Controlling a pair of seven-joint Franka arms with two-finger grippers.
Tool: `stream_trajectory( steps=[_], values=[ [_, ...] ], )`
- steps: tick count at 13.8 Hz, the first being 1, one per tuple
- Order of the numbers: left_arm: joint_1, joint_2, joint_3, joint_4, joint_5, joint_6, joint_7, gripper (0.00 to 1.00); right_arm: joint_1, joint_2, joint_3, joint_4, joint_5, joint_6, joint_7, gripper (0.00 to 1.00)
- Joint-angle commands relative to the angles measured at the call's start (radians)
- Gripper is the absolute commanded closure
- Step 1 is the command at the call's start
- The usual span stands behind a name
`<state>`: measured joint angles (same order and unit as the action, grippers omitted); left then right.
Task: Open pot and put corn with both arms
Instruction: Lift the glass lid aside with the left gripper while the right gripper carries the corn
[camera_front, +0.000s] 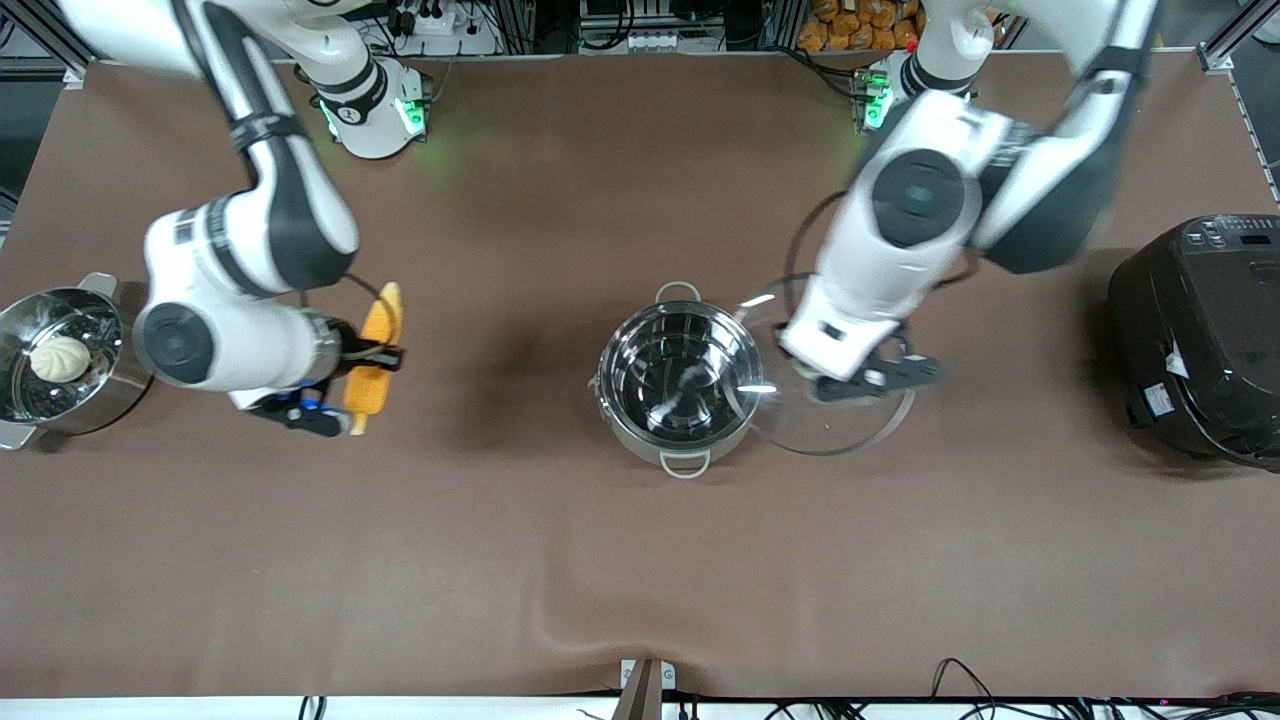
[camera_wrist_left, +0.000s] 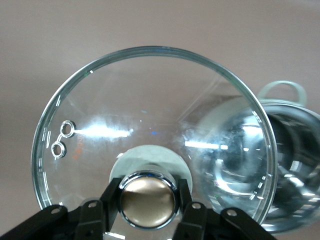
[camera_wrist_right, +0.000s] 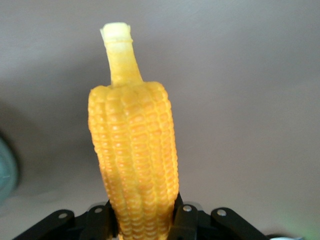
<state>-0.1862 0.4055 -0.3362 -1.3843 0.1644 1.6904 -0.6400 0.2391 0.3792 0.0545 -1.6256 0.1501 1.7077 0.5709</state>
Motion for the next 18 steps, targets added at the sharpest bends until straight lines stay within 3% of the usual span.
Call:
stream_trajectory(
  steps=[1, 4, 10, 18],
  values=[
    [0.115, -0.091, -0.007, -0.125, -0.028, 0.003, 0.155, 1.0, 0.086, 0.072, -0.012, 0.099, 0.072, -0.019, 0.133, 1.0],
    [0.224, -0.12, -0.007, -0.211, -0.026, 0.032, 0.294, 1.0, 0.176, 0.153, -0.012, 0.215, 0.13, -0.025, 0.24, 1.0],
    [0.388, -0.183, -0.006, -0.479, -0.025, 0.317, 0.496, 1.0, 0.291, 0.268, -0.012, 0.412, 0.239, -0.002, 0.345, 1.0],
    [0.445, -0.169, -0.003, -0.763, -0.011, 0.687, 0.504, 1.0, 0.396, 0.343, -0.012, 0.423, 0.281, 0.308, 0.371, 1.0]
  ],
)
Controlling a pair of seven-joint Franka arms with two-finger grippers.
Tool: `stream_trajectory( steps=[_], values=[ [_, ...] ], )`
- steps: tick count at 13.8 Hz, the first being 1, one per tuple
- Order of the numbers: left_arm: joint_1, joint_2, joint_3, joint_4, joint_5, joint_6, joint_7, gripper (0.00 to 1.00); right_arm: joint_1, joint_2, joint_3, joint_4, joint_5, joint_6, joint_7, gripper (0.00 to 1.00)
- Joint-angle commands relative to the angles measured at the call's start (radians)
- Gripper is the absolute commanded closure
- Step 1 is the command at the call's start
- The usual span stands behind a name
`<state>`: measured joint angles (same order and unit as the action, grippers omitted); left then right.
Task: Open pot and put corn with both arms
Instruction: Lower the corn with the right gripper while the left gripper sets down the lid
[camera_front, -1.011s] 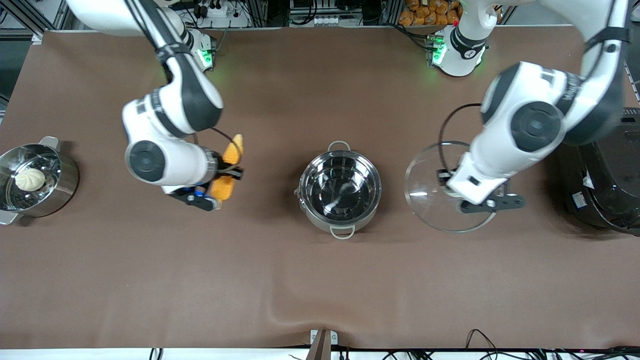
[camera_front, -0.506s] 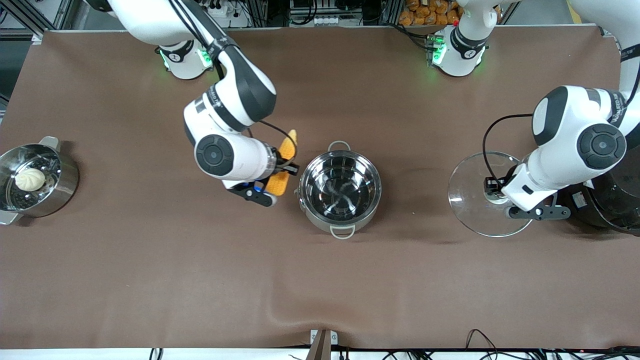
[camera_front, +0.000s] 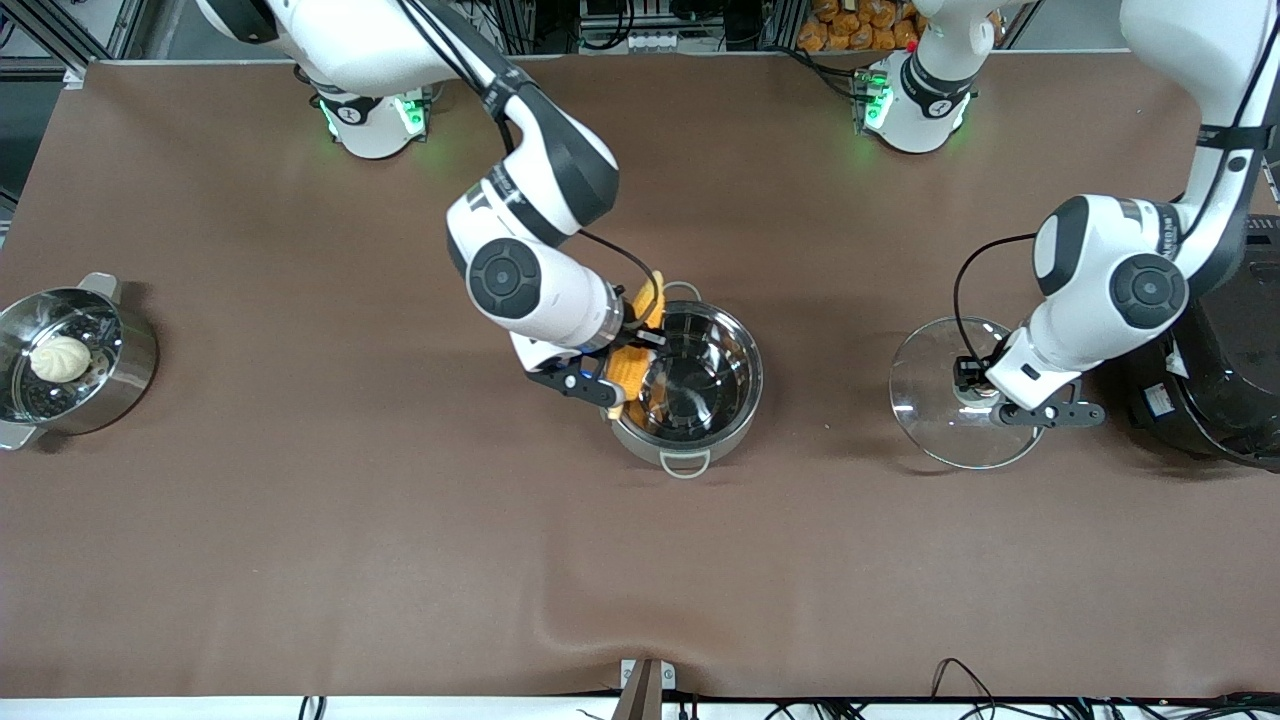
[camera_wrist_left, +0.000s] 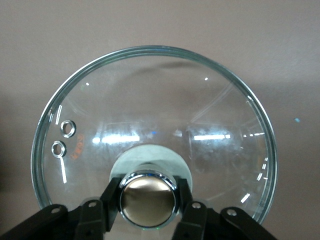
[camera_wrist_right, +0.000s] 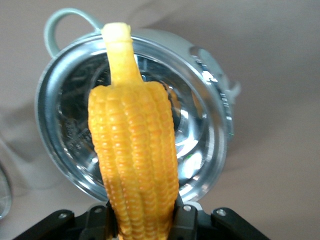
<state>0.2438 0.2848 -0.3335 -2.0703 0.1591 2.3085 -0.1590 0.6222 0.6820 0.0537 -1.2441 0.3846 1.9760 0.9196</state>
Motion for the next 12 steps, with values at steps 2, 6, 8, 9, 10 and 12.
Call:
stream_trajectory(
  steps=[2, 6, 8, 9, 10, 12],
  values=[
    [0.018, -0.041, -0.005, -0.105, -0.006, 0.107, 0.022, 1.0, 0.03, 0.063, -0.011, 0.041, 0.062, 0.108, 0.024, 1.0],
    [0.02, -0.026, -0.005, -0.146, -0.006, 0.167, 0.022, 1.0, 0.048, 0.096, -0.011, 0.041, 0.062, 0.17, 0.015, 1.0],
    [0.023, -0.015, -0.005, -0.169, -0.006, 0.21, 0.022, 1.0, 0.056, 0.114, -0.011, 0.04, 0.062, 0.188, 0.013, 1.0],
    [0.023, -0.01, -0.005, -0.171, -0.006, 0.215, 0.022, 1.0, 0.059, 0.119, -0.011, 0.038, 0.062, 0.202, 0.015, 1.0],
    [0.023, -0.003, -0.005, -0.171, -0.006, 0.216, 0.022, 1.0, 0.062, 0.126, -0.011, 0.037, 0.062, 0.217, 0.013, 1.0],
    [0.023, 0.004, -0.007, -0.169, -0.006, 0.218, 0.021, 1.0, 0.063, 0.134, -0.011, 0.031, 0.06, 0.221, -0.014, 1.0]
  ],
)
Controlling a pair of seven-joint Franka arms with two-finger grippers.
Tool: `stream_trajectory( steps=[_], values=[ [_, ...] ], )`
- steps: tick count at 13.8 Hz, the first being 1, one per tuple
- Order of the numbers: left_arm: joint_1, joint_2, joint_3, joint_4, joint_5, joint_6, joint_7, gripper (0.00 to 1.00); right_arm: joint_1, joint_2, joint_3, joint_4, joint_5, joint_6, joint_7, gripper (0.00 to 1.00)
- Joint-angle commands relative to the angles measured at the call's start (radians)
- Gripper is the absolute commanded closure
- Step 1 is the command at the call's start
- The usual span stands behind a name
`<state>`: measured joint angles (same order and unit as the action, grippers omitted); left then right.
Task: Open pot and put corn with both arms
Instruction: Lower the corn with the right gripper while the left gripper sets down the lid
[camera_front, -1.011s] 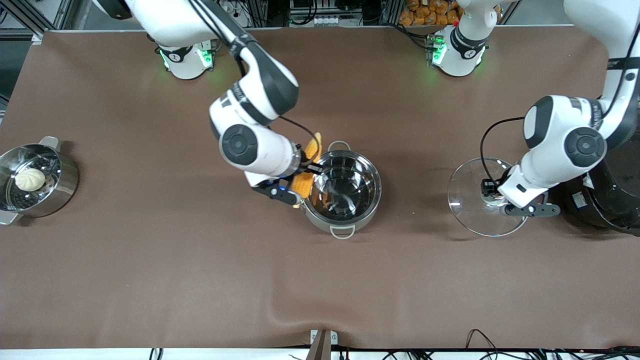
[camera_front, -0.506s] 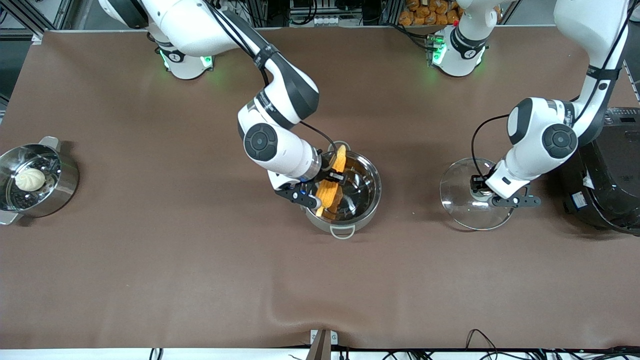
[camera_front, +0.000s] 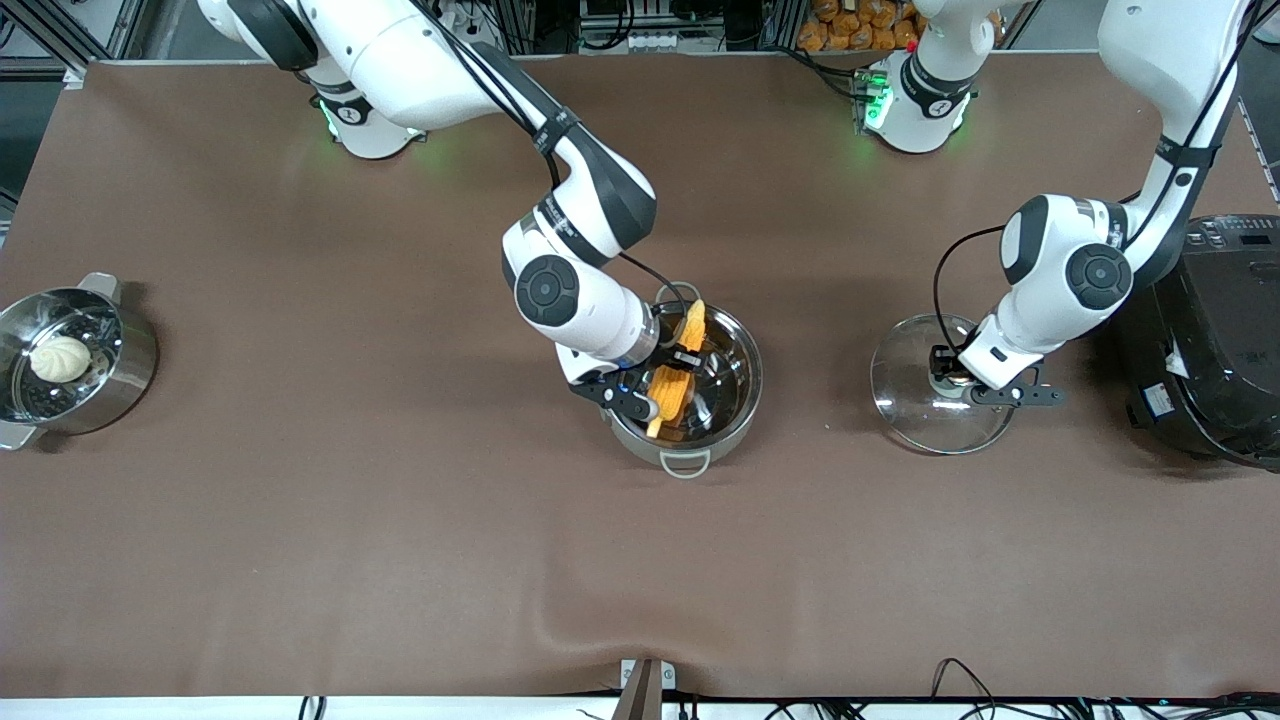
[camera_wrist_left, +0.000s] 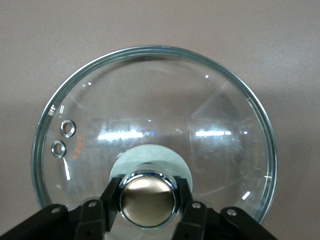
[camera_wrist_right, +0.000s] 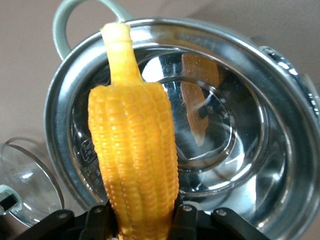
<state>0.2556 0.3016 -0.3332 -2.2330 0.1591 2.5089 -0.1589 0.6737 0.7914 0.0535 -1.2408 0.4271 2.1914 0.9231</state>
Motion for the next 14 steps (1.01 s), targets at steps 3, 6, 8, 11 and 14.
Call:
stream_trajectory(
  steps=[3, 6, 8, 11, 14],
  values=[
    [0.01, -0.003, -0.006, -0.007, -0.006, 0.022, 0.021, 1.0, 0.015, 0.029, -0.012, 0.027, 0.01, 0.011, -0.05, 1.0],
    [0.007, 0.005, -0.007, -0.007, -0.006, 0.03, 0.021, 0.92, 0.015, 0.029, -0.012, 0.023, 0.007, 0.019, -0.089, 1.0],
    [0.007, 0.011, -0.007, -0.005, -0.006, 0.03, 0.021, 0.88, 0.015, 0.029, -0.012, 0.011, 0.009, 0.021, -0.124, 1.0],
    [0.008, 0.011, -0.009, 0.0, -0.006, 0.028, 0.016, 0.0, 0.015, 0.032, -0.012, -0.012, 0.009, 0.074, -0.13, 1.0],
    [0.011, -0.015, -0.009, 0.016, -0.007, 0.011, 0.013, 0.0, 0.011, 0.034, -0.012, -0.014, 0.012, 0.076, -0.13, 0.85]
  ],
)
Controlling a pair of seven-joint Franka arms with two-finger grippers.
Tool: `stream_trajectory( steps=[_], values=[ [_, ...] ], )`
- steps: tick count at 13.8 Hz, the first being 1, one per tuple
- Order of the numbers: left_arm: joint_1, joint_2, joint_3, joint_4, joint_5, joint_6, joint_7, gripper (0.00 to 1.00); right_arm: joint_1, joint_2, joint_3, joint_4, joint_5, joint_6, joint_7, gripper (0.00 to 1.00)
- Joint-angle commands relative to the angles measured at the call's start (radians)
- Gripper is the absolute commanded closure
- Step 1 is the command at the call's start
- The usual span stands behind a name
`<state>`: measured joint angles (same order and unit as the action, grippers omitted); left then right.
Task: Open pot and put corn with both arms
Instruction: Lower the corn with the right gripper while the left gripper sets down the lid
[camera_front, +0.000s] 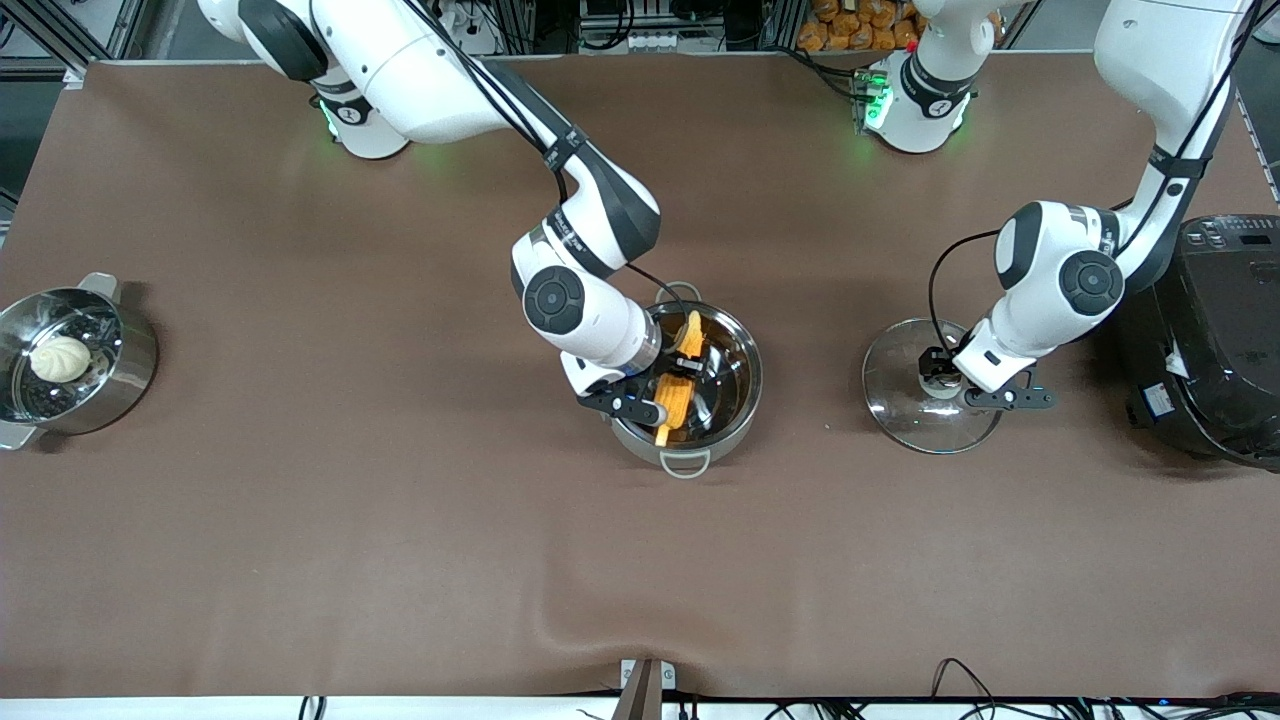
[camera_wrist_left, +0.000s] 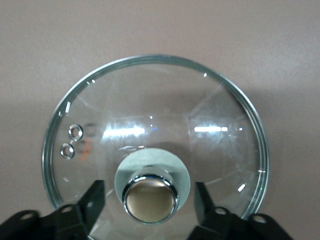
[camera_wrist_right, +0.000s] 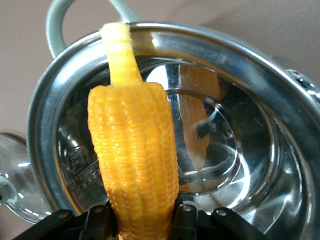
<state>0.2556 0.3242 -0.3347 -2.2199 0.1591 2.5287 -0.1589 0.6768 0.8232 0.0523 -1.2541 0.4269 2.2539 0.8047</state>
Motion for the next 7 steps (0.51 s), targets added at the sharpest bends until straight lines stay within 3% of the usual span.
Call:
stream_trajectory(
  steps=[1, 2, 7],
  values=[
    [0.01, -0.062, -0.007, 0.009, -0.007, -0.033, 0.013, 0.0, 0.0, 0.002, -0.011, -0.001, 0.013, 0.012, -0.012, 0.21],
    [0.011, -0.086, -0.009, 0.025, -0.007, -0.063, 0.022, 0.0, 0.006, 0.001, -0.011, -0.001, 0.013, 0.012, -0.009, 0.0],
    [0.011, -0.198, -0.007, 0.114, -0.02, -0.232, 0.025, 0.0, -0.002, -0.009, -0.011, -0.001, 0.018, 0.004, -0.001, 0.0]
  ],
)
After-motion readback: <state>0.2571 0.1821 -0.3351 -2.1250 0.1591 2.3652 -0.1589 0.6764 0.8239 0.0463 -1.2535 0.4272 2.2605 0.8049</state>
